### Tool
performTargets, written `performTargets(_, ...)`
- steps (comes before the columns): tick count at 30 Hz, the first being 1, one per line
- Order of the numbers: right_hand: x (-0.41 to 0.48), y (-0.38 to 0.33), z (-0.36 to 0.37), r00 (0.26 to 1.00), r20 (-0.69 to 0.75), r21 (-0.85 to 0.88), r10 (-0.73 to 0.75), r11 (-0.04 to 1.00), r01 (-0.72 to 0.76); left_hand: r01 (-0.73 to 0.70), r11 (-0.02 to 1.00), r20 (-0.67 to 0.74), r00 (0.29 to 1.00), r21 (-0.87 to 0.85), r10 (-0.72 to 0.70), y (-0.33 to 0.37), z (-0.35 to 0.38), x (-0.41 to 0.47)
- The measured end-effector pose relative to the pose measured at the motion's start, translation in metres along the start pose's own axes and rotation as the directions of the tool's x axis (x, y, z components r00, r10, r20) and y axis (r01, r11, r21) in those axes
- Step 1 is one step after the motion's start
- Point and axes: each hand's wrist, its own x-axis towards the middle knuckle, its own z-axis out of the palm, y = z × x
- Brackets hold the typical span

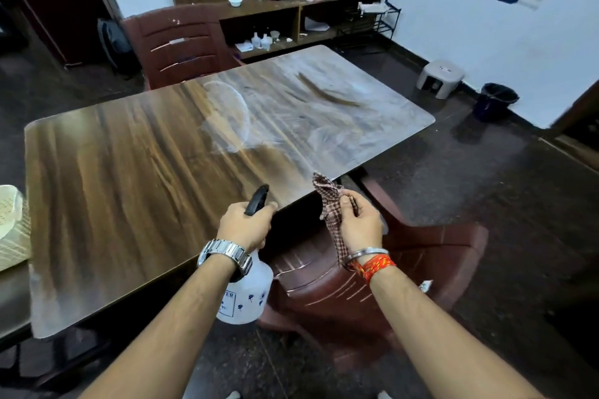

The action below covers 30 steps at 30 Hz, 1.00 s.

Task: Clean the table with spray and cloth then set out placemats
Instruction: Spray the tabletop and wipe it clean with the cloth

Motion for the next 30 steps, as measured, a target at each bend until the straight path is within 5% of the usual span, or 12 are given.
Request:
performTargets(12,0.140,0.020,-0.160,0.995,0.065,0.110,-0.077,0.992,0.069,0.011,0.982,-0.166,0.985,-0.187,-0.043,0.092,0.180,-0.013)
performTargets(30,0.362,0.090,-0.171,0.987,0.144,-0.069,0.070,0.996,-0.060,0.063,0.977,-0.151,0.984,-0.206,-0.095,0.223,0.355,0.187)
